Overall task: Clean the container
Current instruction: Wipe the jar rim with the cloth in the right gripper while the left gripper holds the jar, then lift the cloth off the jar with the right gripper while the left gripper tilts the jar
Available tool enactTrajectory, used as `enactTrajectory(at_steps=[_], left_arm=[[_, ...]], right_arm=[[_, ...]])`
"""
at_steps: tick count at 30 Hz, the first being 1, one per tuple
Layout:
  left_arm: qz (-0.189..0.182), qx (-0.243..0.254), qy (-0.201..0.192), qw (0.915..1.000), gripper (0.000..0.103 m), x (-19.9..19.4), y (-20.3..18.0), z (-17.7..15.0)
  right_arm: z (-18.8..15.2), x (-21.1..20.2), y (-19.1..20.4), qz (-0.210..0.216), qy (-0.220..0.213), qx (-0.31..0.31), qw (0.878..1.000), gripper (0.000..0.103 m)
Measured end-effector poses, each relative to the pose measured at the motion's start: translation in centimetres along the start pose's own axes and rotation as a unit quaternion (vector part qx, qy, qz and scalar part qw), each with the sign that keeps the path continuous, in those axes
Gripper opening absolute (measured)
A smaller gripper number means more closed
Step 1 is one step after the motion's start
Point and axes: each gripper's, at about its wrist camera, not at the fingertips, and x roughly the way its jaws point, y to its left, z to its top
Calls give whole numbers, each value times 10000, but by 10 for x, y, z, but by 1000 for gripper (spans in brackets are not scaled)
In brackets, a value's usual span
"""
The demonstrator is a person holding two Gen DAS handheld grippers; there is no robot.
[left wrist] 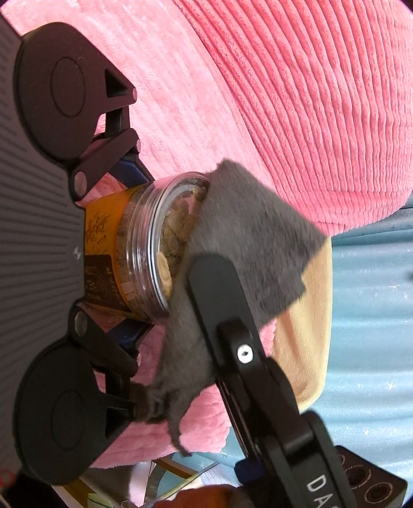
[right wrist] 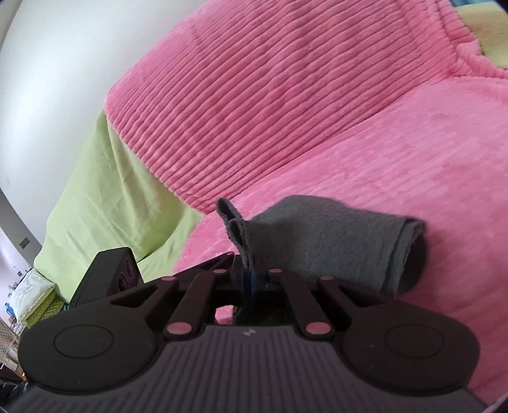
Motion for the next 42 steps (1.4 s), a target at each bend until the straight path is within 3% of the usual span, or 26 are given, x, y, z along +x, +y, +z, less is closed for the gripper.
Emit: enactTrajectory(at_steps=[6, 8, 14, 18, 25, 28, 32, 35, 42], left_arm=[[-15, -3, 3, 10000, 84, -3, -3, -3], [142, -100, -16, 9998, 84, -10, -27, -5], [148, -49, -10, 9999, 84, -3, -24, -1], [141, -4, 5, 9999, 84, -3, -22, -1], [106, -46, 65, 9999, 85, -2, -22, 2], [136, 1, 106, 9999, 84, -5, -25, 2], [239, 365, 251, 9987, 85, -12, -33, 7], [322, 698, 454, 9960, 85, -20, -37, 12], [242, 718, 737, 9944, 85, -17, -33, 20]], right_arm=[[5, 16, 5, -47, -66, -121, 9999, 1], [7, 17, 3, -154, -156, -149, 9996, 1], [9, 8, -4, -547, -448, -73, 9975, 1], [7, -1, -1, -679, -413, -157, 9967, 1], [0, -2, 11, -362, -82, -147, 9992, 2], [-3, 1, 10, -213, -128, 19, 9997, 2], [-5, -5, 3, -273, -488, 230, 9982, 2], [-1, -17, -3, -546, -828, 319, 9946, 2], [1, -43, -18, -1388, -1703, 663, 9733, 3]])
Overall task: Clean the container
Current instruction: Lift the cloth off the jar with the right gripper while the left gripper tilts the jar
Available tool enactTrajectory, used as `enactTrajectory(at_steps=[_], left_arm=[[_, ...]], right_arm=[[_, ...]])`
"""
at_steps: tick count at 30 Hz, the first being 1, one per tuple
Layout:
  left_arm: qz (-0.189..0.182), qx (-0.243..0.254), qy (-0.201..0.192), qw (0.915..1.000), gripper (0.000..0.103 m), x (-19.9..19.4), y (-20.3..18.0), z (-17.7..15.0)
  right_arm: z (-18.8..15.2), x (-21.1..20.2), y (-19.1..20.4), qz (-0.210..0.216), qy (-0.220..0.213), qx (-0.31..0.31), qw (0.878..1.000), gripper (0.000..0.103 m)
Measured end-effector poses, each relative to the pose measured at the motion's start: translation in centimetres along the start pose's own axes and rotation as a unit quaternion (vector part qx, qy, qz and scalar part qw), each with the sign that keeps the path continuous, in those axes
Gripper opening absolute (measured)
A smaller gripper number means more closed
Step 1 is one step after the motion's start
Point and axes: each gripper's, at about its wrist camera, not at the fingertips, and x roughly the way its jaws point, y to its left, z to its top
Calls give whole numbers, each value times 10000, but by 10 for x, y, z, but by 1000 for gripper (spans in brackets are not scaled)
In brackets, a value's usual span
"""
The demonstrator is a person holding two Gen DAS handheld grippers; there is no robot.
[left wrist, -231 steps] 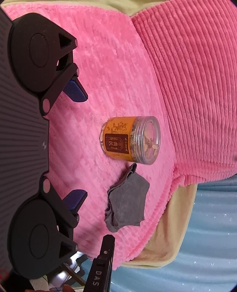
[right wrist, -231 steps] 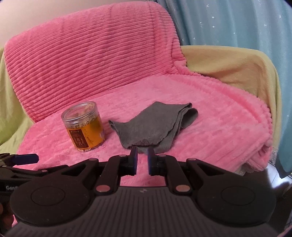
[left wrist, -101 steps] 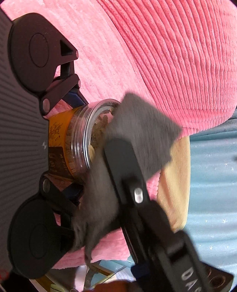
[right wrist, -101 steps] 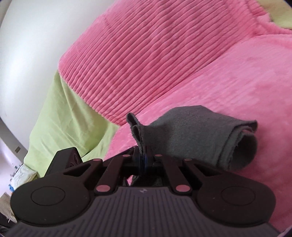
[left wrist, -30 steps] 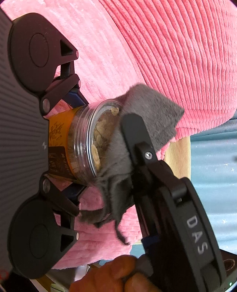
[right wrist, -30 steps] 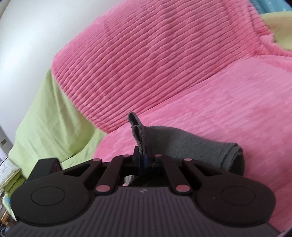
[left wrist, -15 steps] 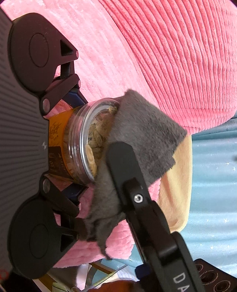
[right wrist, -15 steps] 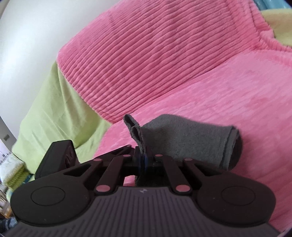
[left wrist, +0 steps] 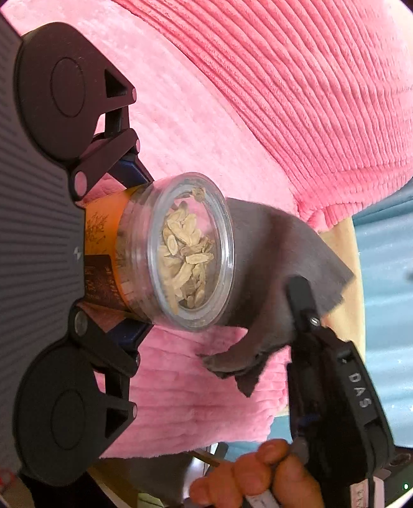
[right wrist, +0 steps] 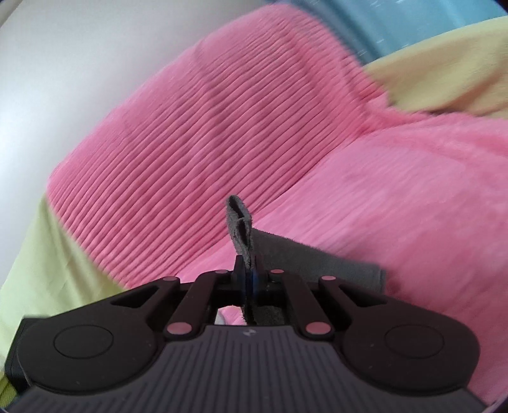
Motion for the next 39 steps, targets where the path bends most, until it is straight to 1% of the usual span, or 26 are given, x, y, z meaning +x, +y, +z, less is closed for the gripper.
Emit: enactTrajectory(at_steps=[6, 8, 11, 13, 16, 21, 24, 27, 31, 39], left_arm=[[146, 8, -88, 9999, 85, 11, -5, 8], [198, 30, -37, 9998, 85, 19, -6, 7], [403, 109, -41, 9991, 87, 31, -9, 10], [431, 34, -107, 9990, 87, 33, -8, 11], [406, 77, -177, 9990, 87, 34, -7, 20], [374, 219, -130, 9990, 88, 18, -7, 18], [375, 41, -129, 9992, 90, 5, 0, 7], [288, -159, -234, 9992, 90, -9, 9, -3], [293, -240, -384, 9985, 90, -23, 15, -14], [229, -307, -325, 9987, 87, -29, 20, -8]], right_arm=[[5, -11, -12, -339, -389, 250, 9984, 3], [8, -15, -16, -386, -468, 304, 9977, 3], [13, -20, -21, -426, -555, 382, 9968, 3], [15, -23, -25, -431, -593, 416, 9964, 3], [18, -25, -28, -425, -617, 456, 9961, 3], [17, -28, -31, -407, -638, 491, 9959, 3], [18, -28, -32, -379, -665, 544, 9956, 3], [18, -28, -31, -352, -677, 572, 9954, 3], [17, -26, -28, -293, -661, 549, 9959, 3], [12, -19, -23, -310, -551, 473, 9969, 3]])
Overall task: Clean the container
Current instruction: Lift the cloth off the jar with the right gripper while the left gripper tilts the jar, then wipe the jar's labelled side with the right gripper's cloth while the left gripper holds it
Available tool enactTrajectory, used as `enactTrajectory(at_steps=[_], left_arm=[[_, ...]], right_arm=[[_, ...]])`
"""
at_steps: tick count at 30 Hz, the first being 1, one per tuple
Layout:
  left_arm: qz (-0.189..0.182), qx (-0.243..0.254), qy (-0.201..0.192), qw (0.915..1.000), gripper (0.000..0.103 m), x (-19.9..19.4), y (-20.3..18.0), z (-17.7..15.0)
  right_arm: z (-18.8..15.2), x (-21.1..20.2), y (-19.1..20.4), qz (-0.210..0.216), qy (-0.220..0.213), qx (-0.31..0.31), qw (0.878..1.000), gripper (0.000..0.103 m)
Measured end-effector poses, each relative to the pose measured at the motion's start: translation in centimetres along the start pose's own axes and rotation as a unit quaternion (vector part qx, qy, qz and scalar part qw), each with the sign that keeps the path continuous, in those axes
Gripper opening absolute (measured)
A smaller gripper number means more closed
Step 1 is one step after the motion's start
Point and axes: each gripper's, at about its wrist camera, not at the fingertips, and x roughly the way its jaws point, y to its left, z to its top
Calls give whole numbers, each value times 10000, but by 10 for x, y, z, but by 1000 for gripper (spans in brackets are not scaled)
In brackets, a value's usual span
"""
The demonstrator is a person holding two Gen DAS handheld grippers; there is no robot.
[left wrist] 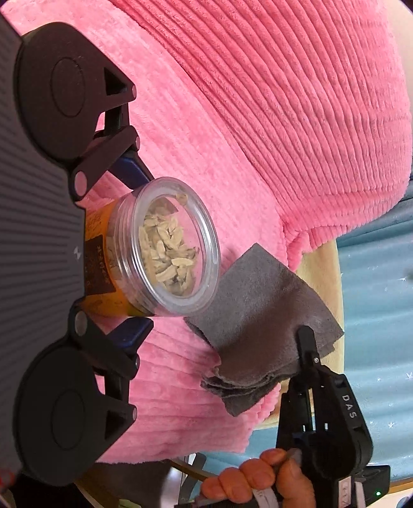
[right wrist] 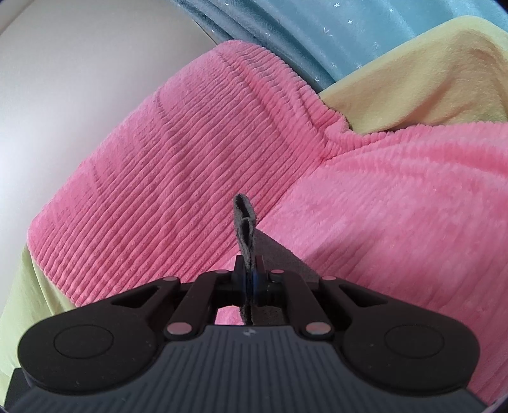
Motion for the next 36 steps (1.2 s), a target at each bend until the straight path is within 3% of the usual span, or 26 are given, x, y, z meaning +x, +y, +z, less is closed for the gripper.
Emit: enactTrajectory(at_steps=[15, 36], left_arm=[[169, 252, -47, 9995, 86, 27, -17, 30], [243, 161, -73, 9996, 86, 60, -25, 35]], right_arm=[[1, -4, -2, -13, -45, 37, 10000, 3], [8, -14, -10, 0, -121, 129, 9998, 3]])
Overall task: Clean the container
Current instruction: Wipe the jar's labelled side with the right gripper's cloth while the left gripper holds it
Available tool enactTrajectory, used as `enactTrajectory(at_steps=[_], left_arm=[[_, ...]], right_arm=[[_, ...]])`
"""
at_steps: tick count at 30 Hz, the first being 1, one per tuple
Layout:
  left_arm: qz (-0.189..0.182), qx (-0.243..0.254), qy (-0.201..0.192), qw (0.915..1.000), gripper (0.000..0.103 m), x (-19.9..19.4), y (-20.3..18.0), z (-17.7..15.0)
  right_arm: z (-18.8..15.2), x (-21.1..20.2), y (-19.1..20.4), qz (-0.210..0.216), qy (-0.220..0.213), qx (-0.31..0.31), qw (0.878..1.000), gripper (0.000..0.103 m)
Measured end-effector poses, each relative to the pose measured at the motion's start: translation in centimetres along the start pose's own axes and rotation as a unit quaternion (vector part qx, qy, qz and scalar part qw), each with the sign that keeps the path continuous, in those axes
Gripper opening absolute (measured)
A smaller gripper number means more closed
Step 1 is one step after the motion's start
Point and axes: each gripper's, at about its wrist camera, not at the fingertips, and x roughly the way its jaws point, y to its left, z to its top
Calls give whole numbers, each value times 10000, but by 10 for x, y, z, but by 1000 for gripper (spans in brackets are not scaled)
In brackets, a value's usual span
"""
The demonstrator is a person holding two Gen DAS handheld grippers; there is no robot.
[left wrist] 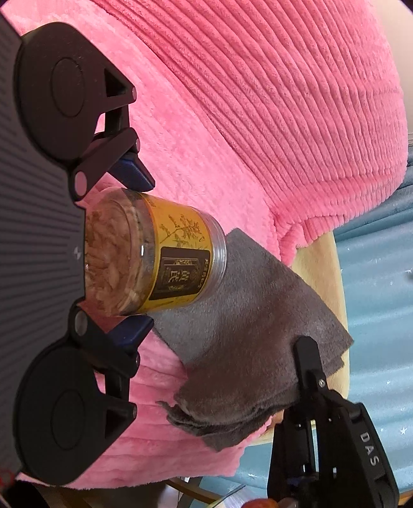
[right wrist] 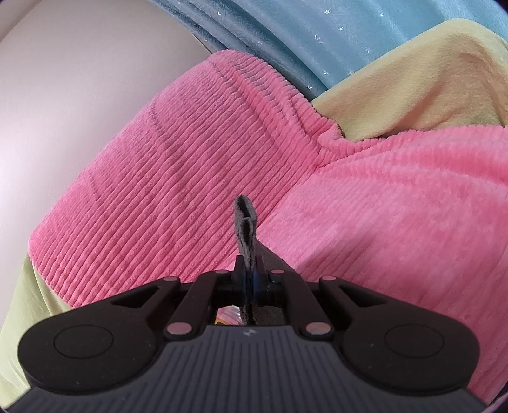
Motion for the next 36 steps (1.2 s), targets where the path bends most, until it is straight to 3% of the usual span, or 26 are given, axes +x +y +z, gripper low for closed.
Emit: enactTrajectory(at_steps=[4, 8, 11, 15, 20, 23, 32, 36], left_arm=[[11, -61, 15, 10000, 87, 8, 2, -3], [-36, -82, -2, 10000, 85, 12, 4, -5], [-207, 12, -21, 9998, 85, 6, 8, -8], [-701, 328, -220, 9968, 85, -13, 14, -22], [-823, 179, -425, 9955, 85, -16, 21, -35], [-879, 56, -468, 9950, 86, -16, 26, -38], [-1075, -373, -454, 9925, 85, -17, 41, -43], [-1048, -365, -467, 9927, 84, -15, 43, -44]], right_arm=[[3, -3, -2, -22, -65, -30, 10000, 3], [8, -17, 6, -152, -554, -524, 9970, 3], [11, -24, 17, 121, -803, -843, 9931, 3], [-1, -6, 28, 588, -201, -890, 9941, 3], [-24, 26, 44, 865, 774, -1169, 9863, 3], [-38, 37, 52, 927, 1146, -1419, 9788, 3], [-45, 50, 59, 767, 1372, -1641, 9738, 3], [-49, 50, 63, 1020, 1599, -1720, 9667, 3]])
